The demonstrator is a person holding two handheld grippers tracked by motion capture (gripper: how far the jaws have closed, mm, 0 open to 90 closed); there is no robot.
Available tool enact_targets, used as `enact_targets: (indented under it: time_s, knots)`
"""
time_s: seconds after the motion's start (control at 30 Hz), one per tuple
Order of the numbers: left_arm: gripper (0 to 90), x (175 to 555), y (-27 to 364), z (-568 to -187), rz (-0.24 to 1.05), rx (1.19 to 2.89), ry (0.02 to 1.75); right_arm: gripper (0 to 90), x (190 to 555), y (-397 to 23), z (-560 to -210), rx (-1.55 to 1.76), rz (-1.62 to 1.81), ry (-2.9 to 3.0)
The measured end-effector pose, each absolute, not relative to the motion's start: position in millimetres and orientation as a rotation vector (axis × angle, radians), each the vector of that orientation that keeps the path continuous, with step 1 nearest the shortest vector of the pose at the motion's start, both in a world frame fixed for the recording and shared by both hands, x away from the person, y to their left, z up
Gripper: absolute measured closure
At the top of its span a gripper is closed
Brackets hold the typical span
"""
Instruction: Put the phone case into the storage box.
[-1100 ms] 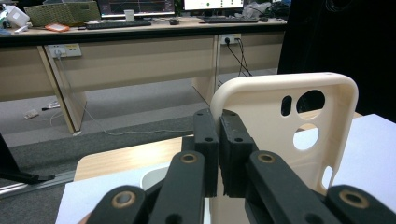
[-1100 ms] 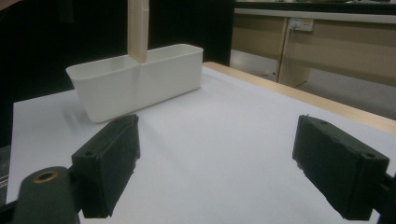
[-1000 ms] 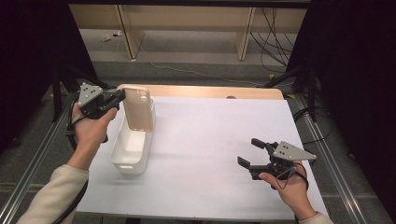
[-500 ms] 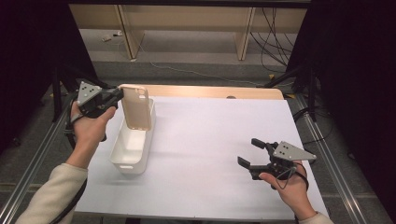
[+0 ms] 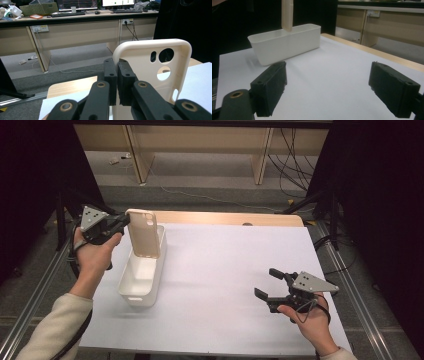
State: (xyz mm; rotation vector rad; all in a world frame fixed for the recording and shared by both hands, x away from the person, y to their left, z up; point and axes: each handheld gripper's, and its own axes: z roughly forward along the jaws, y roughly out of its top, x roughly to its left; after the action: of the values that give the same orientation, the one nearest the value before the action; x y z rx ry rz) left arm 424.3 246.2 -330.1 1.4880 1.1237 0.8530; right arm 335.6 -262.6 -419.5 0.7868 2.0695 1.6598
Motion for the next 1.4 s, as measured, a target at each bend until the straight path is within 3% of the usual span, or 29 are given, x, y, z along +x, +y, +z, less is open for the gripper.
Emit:
enact_targets:
  time_s: [1.4]
  knots:
    - [86.6, 439, 249, -330, 0.88, 1.5, 1.129, 16.2, 336, -263, -419, 0.788, 1.653, 2.068]
